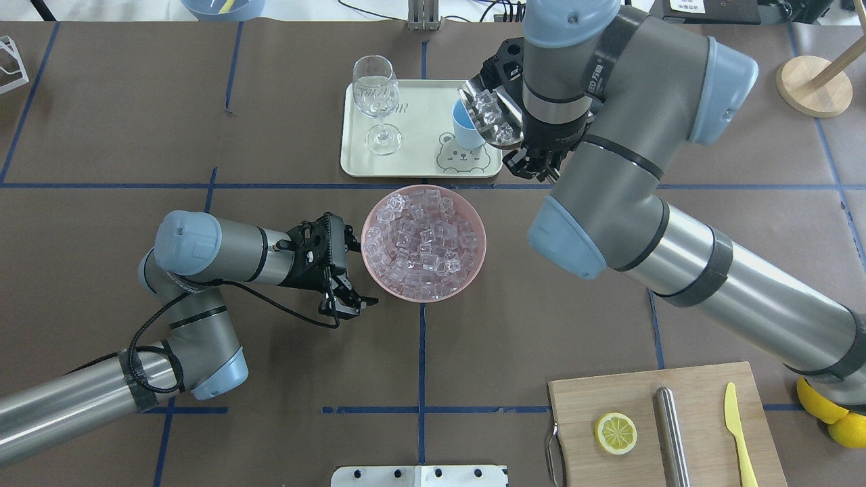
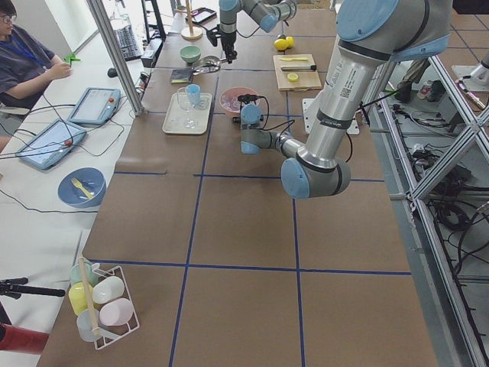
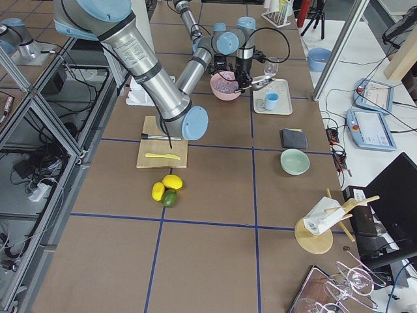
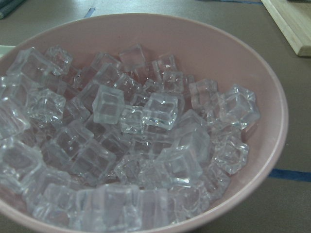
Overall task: Put ice in cup with scoop
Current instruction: 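Carry the scoop with the right gripper over the light-blue cup on the tray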
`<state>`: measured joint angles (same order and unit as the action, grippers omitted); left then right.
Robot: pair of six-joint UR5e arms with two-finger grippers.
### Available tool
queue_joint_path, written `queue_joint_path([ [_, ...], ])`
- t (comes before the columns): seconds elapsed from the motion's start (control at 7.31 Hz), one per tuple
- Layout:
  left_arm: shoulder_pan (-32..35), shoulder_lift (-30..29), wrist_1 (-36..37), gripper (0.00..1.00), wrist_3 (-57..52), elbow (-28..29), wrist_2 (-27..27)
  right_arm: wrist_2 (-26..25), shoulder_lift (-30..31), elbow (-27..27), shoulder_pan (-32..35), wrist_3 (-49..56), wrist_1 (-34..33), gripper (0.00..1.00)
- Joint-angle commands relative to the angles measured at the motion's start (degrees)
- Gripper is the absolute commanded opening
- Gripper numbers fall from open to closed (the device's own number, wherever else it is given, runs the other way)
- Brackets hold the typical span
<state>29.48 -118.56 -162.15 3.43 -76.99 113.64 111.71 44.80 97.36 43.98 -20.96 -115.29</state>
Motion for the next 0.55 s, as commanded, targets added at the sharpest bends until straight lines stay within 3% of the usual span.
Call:
queue_joint_path([
  [0.0, 0.0, 0.1, 0.1, 1.0, 0.0, 0.0, 0.0, 1.5, -1.8, -4.9, 1.7, 4.9, -1.4, 0.0],
  [0.41, 0.0, 0.1, 0.1, 1.0, 0.0, 0.0, 0.0, 2.4, -7.3, -8.9, 3.7, 12.7, -11.4, 0.0],
])
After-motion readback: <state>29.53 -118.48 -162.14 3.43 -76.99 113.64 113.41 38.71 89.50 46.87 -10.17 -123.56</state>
